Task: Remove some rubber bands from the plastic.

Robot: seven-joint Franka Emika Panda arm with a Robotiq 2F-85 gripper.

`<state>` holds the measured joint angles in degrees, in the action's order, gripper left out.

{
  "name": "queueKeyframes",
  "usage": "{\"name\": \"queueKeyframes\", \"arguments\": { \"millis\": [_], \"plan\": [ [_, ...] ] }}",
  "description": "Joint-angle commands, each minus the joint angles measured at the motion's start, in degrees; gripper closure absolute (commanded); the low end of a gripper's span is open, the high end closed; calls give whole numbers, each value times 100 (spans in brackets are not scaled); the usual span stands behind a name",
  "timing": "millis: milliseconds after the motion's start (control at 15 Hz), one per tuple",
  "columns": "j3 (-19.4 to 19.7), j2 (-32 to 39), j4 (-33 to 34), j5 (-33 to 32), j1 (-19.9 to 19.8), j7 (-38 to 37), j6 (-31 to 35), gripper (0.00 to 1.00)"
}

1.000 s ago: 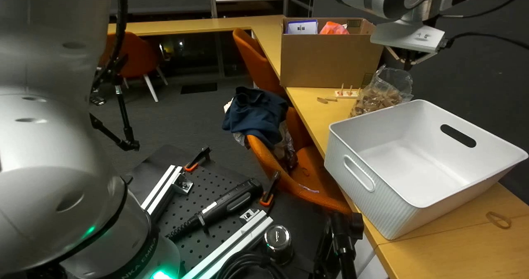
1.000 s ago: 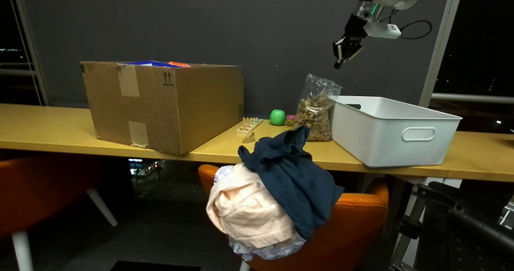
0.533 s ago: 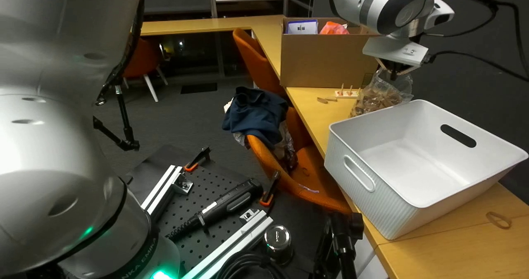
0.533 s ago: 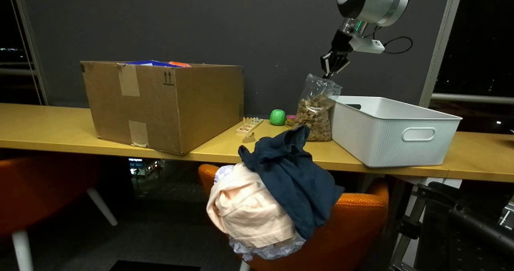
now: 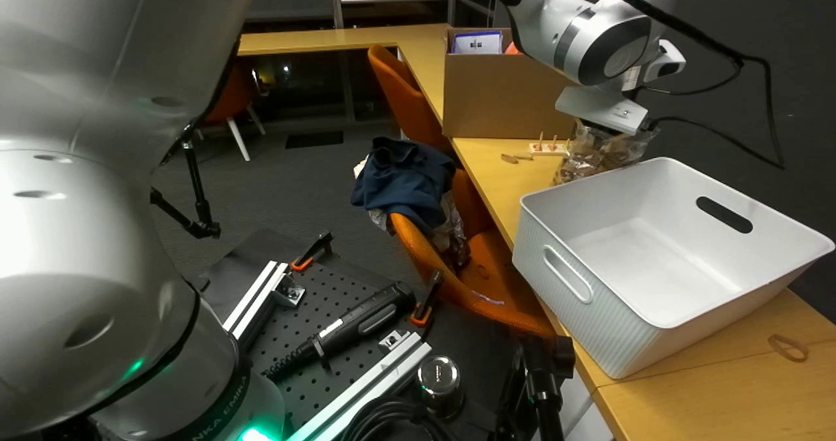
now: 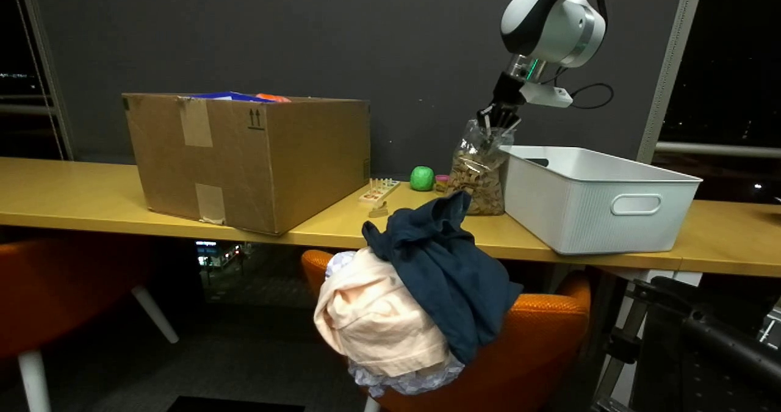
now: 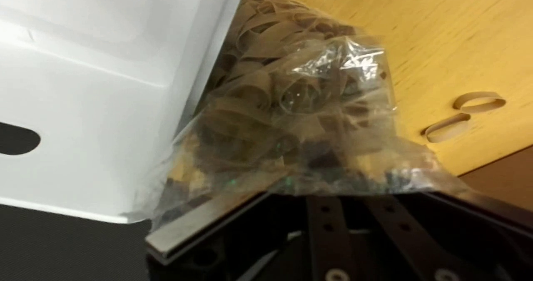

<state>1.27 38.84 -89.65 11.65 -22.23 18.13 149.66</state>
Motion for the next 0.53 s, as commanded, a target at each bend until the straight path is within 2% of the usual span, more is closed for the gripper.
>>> {"name": "queueKeyframes", "arguments": {
  "millis": [0,133,267,333,400,467],
  "plan": [
    [-218,33,121,95,-118,113,-18,100],
    [-211,111,117,84,-132,106,9,90],
    [-172,176,113,55,-157,113,46,85],
    [-168,193,117,50,-178,118,41,71],
    [-151,220,142,38,-204,117,33,72],
    [-132,248,174,19,-221,104,15,64]
  ]
}}
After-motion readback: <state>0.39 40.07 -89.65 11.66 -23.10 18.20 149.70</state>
